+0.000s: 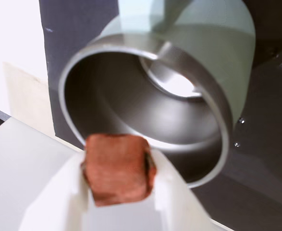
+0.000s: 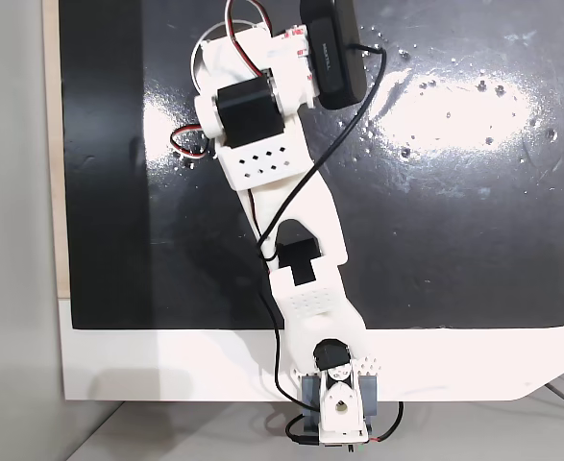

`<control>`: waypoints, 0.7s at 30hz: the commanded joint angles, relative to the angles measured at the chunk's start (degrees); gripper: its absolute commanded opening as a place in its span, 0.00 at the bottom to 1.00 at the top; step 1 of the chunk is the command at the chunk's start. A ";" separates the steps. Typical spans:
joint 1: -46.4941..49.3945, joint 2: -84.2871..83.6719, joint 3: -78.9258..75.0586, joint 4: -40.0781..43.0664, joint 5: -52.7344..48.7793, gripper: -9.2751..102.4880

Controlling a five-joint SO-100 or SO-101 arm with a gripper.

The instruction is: Grasp a cube and put it in the cup.

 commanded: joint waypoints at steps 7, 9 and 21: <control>0.00 1.49 -3.78 -0.62 0.35 0.32; -0.18 1.85 -3.78 -0.26 0.35 0.32; 0.09 2.81 -3.78 0.53 0.09 0.32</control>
